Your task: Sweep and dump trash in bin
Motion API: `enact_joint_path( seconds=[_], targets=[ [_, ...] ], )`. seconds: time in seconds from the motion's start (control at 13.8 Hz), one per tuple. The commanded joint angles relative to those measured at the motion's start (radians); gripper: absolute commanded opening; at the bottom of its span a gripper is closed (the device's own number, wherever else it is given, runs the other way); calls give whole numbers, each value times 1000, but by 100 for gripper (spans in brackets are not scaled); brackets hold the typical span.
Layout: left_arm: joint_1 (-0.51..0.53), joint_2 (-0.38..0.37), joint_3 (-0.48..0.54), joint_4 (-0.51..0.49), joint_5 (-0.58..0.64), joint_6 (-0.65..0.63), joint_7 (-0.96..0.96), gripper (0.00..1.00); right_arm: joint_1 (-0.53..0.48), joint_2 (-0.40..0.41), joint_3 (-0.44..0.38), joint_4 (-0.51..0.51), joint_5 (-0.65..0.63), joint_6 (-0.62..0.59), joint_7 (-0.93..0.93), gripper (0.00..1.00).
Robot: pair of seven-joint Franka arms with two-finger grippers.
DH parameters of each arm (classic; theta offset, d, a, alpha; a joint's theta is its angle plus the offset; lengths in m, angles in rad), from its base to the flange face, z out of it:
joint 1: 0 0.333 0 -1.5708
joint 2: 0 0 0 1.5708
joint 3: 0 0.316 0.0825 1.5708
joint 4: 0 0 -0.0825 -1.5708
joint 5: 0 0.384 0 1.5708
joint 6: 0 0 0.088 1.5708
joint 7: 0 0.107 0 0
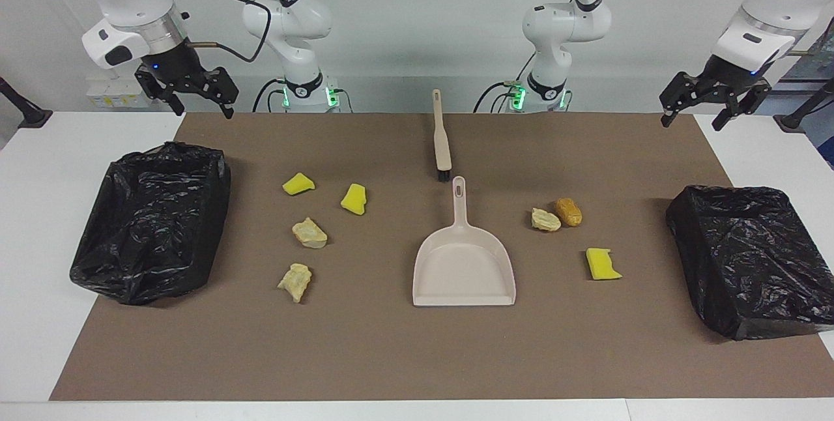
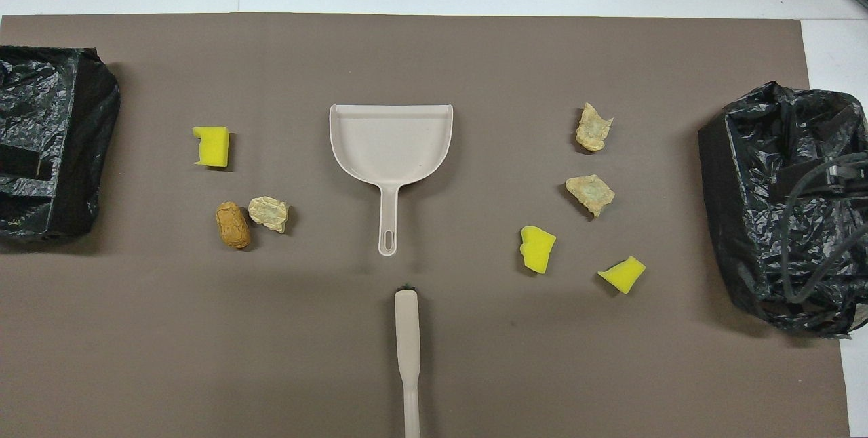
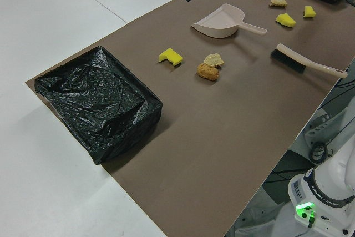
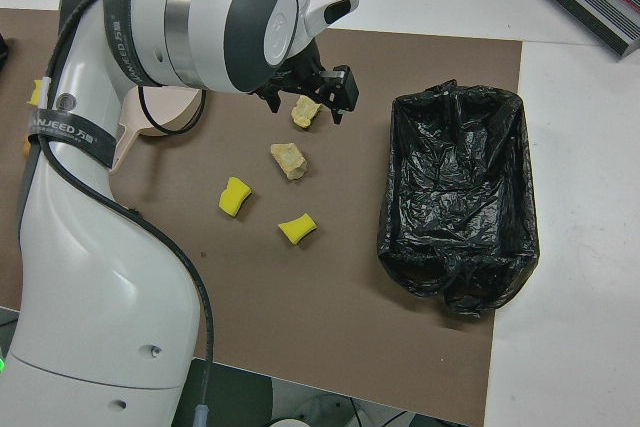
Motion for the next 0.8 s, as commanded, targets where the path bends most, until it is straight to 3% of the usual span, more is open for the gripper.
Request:
enact_joint_path(
  seconds=[0.0, 0.72],
  targets=[
    [3, -6, -4, -2, 14, -8, -12, 100, 1, 1, -5, 12, 21, -16, -3, 100],
    [1, -5, -1, -2, 14, -1, -9, 100, 2, 1, -5, 12, 21, -16, -3, 100]
  ],
)
